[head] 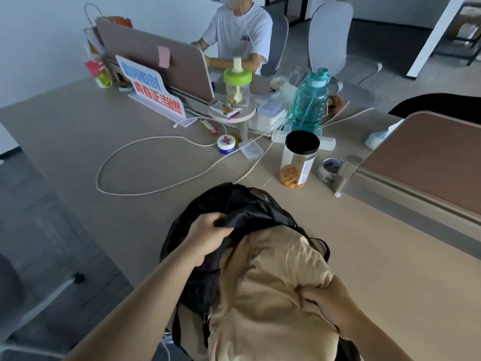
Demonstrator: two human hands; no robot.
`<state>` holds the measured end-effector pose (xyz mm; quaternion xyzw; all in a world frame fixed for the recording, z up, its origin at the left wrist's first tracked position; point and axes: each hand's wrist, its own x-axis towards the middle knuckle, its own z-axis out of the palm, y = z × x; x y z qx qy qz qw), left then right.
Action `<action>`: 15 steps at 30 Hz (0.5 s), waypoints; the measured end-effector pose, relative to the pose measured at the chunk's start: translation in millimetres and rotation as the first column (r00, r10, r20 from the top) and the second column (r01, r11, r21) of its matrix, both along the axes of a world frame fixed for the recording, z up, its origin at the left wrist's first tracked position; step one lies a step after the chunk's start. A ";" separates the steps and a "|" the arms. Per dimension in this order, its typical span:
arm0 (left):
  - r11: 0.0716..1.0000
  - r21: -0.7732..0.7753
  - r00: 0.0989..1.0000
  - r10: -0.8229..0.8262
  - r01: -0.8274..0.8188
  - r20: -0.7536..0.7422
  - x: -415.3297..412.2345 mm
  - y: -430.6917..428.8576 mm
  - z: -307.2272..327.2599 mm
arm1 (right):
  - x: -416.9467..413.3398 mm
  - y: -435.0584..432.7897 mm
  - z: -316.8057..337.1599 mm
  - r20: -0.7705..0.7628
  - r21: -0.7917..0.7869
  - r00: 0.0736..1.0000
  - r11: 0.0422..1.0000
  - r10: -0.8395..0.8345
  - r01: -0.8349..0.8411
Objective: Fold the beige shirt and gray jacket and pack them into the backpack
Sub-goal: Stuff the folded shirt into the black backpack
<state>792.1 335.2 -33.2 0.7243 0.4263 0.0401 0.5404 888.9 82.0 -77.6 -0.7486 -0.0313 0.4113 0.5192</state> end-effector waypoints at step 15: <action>0.967 -0.240 0.996 0.070 -0.082 -0.059 10.4 6.6 17.8 | 3.3 35.6 -18.3 -0.331 -0.040 0.636 0.684 -0.697 0.729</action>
